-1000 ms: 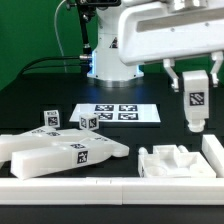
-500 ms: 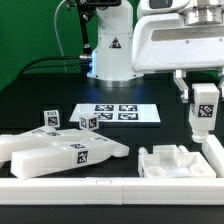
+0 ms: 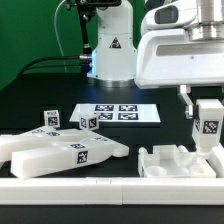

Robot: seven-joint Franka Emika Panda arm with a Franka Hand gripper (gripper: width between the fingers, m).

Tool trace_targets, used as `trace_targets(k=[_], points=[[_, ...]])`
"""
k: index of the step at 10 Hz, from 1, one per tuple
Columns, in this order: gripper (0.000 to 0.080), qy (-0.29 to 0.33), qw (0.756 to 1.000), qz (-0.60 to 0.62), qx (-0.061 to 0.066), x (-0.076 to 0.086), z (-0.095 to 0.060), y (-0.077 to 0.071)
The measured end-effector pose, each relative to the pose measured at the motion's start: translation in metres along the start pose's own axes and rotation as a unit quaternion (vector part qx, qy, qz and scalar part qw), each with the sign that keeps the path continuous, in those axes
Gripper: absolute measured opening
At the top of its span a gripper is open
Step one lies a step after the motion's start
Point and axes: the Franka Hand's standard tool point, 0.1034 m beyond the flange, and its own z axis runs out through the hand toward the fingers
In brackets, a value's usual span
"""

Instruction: Assemble chair

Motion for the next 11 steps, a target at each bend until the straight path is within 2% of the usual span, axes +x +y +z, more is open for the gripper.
trace_targets(k=[2,8,11], points=[[0.0284,-0.004,1.000,-0.006,-0.002,-0.003,0.007,0.001],[0.0284,0.009,1.000,-0.027,-0.004,0.003,0.018,0.007],[0.0284,0.030,0.999,-0.033,-0.001,0.001,0.028,0.003]])
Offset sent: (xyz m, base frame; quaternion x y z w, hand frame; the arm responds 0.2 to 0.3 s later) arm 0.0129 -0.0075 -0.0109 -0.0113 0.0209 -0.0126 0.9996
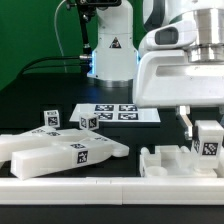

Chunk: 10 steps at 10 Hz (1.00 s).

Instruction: Assemble chair

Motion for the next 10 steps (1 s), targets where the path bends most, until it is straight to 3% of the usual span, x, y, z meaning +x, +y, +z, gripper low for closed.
trace_targets(k=[4,5,6,7,8,10], points=[[0.0284,0.007,1.000,-0.005,0.000,0.0009,0.0002,-0.0002],[0.0383,0.007,1.000,-0.006,0.000,0.0008,0.0003,-0.0002],[0.0383,0.007,1.000,-0.008,0.000,0.0007,0.0003,-0.0002],[0.0535,0.000,1.000,-0.010,0.000,-0.0005,0.0010,-0.0002],[0.0614,-0.014,1.000,-0.011,-0.001,-0.0005,0.0018,0.0000],[0.0639,-0.034,0.999,0.004,-0.003,0.0088,0.0029,0.0041]])
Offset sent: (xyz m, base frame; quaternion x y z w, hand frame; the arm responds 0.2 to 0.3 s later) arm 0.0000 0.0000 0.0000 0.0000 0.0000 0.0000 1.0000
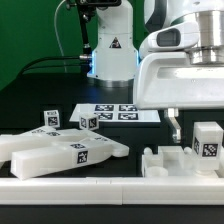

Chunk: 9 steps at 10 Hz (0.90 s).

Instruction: Assemble chair

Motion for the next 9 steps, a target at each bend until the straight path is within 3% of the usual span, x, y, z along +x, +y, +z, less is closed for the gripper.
trace_targets(k=[2,4,6,7,8,9], points=[[0.0648,-0.096,0.995,0.013,-0.003,0.002,0.001,-0.002],[0.0649,-0.181,0.983,0.038,-0.001,0.000,-0.007,0.006],[0.0649,-0.187,0.981,0.048,0.000,0.004,-0.007,0.005],[0.0566,-0.187,0.981,0.056,-0.001,0.004,-0.006,0.005],[0.0381,-0.187,0.981,0.058,-0.001,0.004,-0.006,0.005],[0.0285,-0.187,0.975,0.117,-0.011,0.004,-0.006,0.004]])
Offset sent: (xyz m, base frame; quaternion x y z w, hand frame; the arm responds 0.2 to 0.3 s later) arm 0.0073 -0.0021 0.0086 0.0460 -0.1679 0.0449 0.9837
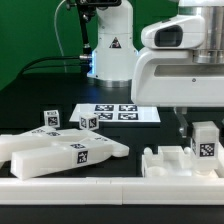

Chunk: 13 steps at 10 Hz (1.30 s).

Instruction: Assemble chair

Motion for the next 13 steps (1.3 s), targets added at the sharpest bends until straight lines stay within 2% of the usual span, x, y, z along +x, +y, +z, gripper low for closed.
trace_targets(k=[2,4,5,7,8,9,11,12,13], points=[[0.0285,0.003,0.996,0.088,0.001,0.000,0.001,-0.001],[0.0285,0.021,0.973,0.229,0.018,0.002,0.001,-0.003],[0.0285,0.014,0.953,0.301,0.025,0.001,0.002,-0.006],[0.0285,-0.011,0.889,0.455,0.057,0.001,0.003,-0.006],[0.0285,-0.022,0.859,0.507,0.066,-0.001,0.003,-0.005],[0.0285,-0.025,0.854,0.514,0.070,-0.001,0.003,-0.004],[0.0285,-0.025,0.860,0.506,0.067,-0.003,0.004,-0.006],[0.0443,-0.029,0.891,0.451,0.049,-0.009,0.005,-0.012],[0.0570,-0.027,0.915,0.399,0.048,-0.009,0.003,-0.017]])
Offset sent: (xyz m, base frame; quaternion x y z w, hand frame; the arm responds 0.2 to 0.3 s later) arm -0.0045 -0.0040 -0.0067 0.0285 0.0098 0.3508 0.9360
